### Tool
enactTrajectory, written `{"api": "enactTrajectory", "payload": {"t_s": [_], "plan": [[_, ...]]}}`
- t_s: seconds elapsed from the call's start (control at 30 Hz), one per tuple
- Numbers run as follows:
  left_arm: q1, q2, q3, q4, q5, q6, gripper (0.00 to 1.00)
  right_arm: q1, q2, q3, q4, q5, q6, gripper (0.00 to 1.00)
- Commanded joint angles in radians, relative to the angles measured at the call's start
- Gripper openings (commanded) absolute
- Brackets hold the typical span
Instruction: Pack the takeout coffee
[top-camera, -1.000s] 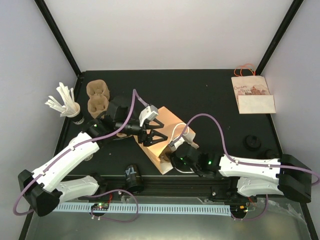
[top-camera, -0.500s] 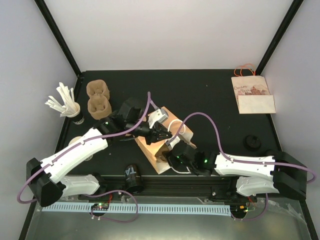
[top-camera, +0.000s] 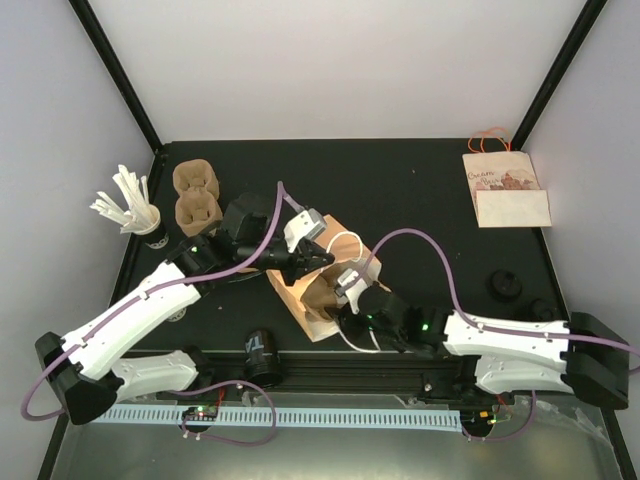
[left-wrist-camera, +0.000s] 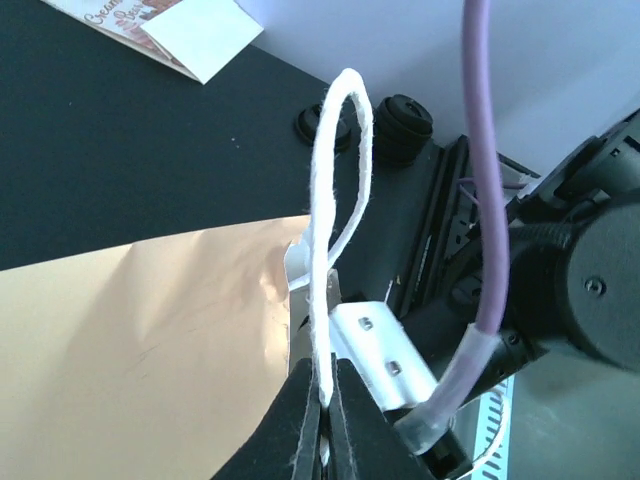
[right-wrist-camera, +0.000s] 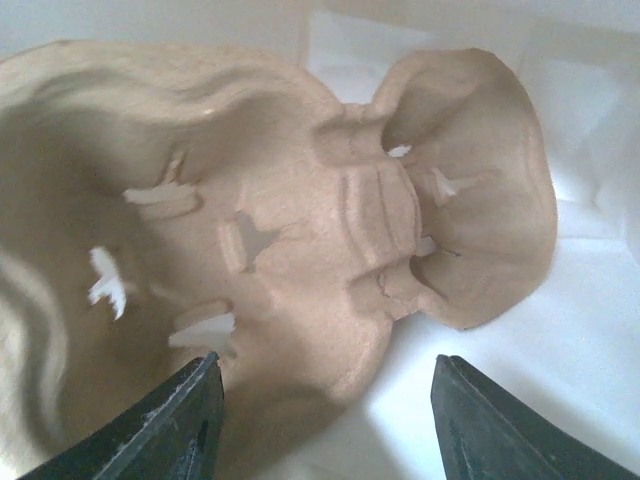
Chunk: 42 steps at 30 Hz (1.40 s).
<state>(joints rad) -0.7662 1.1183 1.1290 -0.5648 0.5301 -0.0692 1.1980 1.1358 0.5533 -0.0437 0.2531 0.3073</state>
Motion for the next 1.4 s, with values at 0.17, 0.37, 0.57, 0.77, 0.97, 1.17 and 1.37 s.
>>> {"api": "enactTrajectory", "payload": {"t_s": [0.17,0.37,0.57,0.77,0.97,1.17,1.37], "plan": [[0.002,-0.048,-0.055,0.068,0.089,0.032,0.02,-0.003,-0.196,-0.078,0.025,-0.121,-0.152,0.59],[0.001,-0.038,-0.081,0.087,0.12,0.024,0.02,-0.003,-0.219,-0.081,0.038,-0.228,-0.167,0.59],[0.001,-0.034,-0.084,0.092,0.137,0.015,0.02,0.0,-0.167,-0.066,0.066,-0.322,-0.248,0.58],[0.001,-0.032,-0.089,0.101,0.154,0.003,0.02,0.04,-0.086,-0.045,0.119,-0.194,-0.34,0.58],[0.001,-0.027,-0.09,0.094,0.158,-0.003,0.02,0.069,-0.149,-0.063,0.113,-0.196,-0.569,0.6],[0.001,-0.028,-0.096,0.096,0.174,-0.011,0.01,0.071,-0.151,-0.048,0.097,-0.202,-0.767,0.61],[0.001,-0.037,-0.11,0.111,0.186,-0.019,0.02,0.071,-0.044,0.049,0.023,-0.147,-0.876,0.61]]}}
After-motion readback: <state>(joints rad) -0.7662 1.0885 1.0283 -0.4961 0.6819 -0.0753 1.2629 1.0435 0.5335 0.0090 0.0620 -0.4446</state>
